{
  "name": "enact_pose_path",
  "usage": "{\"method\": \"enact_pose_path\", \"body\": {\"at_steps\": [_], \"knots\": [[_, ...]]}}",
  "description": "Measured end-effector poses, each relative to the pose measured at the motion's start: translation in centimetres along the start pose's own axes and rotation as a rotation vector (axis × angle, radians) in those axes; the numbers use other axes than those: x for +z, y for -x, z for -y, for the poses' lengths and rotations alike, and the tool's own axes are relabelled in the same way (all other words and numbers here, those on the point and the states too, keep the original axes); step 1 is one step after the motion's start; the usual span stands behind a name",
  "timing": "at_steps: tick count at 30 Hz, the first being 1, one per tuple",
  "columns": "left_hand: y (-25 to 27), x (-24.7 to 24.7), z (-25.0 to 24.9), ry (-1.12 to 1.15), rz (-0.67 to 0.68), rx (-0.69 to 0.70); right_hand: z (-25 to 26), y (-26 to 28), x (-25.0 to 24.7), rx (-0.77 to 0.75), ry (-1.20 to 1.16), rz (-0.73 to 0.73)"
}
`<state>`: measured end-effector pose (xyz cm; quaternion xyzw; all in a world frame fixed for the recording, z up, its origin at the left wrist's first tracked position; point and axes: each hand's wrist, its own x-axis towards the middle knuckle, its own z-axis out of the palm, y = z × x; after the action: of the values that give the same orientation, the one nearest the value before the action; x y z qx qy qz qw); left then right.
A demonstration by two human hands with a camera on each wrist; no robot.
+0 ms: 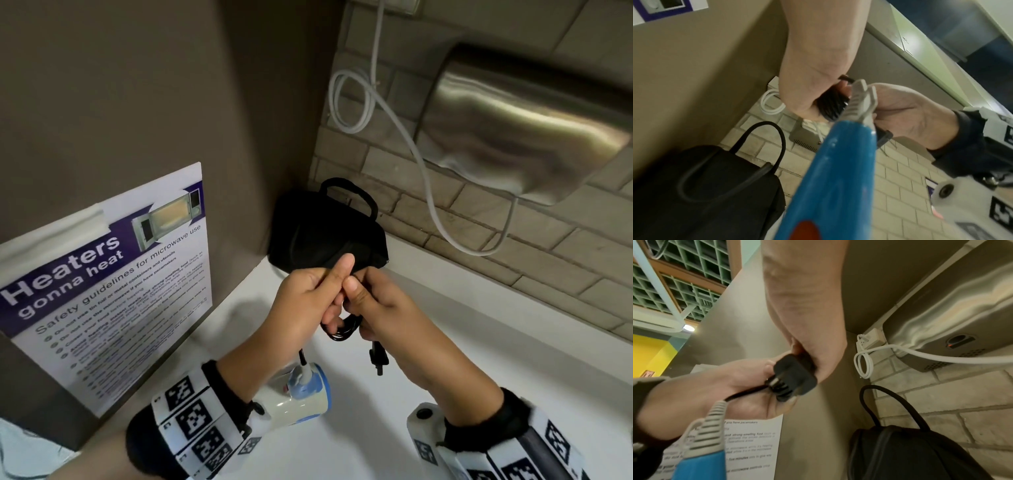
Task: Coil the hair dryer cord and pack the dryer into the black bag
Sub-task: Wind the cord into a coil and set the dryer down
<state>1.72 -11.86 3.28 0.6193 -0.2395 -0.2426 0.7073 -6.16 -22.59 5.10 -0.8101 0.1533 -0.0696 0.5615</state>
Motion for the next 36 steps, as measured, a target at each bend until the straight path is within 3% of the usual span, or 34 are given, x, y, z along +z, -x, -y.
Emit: {"method": "enact_pose_path", "body": {"at_steps": [5, 8, 12, 14, 17, 22, 26, 28, 31, 36], "knots": [[0.1, -0.9, 1.0, -0.144, 0.119, 0.144, -0.2, -0.1, 0.4, 0.038, -0.215, -0.138], [0.9, -1.3, 2.2, -0.077, 0.213, 0.119, -0.3, -0.1, 0.8, 0.075, -0.477, -0.165], [2.5, -0.6, 2.5, -0.080, 0.106, 0.123, -0.9, -0.1, 1.9, 0.157, -0.694, -0.148], [2.4, -0.9, 3.1, -0.168, 0.046, 0.131, -1.4, -0.1, 1.8, 0.209, -0.672, -0.100], [1.6, -1.8, 3.6, -0.320, 0.129, 0.093, -1.6, 0.1, 0.7, 0.188, -0.259, -0.027], [0.9, -2.0, 2.5, -0.410, 0.275, 0.079, -0.3, 0.8, -0.6, -0.070, 0.692, -0.038], [0.7, -1.9, 2.5, -0.380, 0.328, 0.030, 0.5, 1.9, 0.4, -0.028, 1.037, -0.018], [1.0, -2.0, 2.4, -0.393, 0.348, 0.031, 0.1, 2.1, 0.6, -0.028, 1.092, -0.020], [1.1, -2.2, 2.0, -0.320, 0.384, 0.038, -0.7, 1.5, -0.2, -0.034, 0.782, -0.011], [1.4, -2.7, 3.2, -0.100, 0.363, -0.050, -1.8, 1.0, -0.8, 0.163, 0.009, -0.007]]}}
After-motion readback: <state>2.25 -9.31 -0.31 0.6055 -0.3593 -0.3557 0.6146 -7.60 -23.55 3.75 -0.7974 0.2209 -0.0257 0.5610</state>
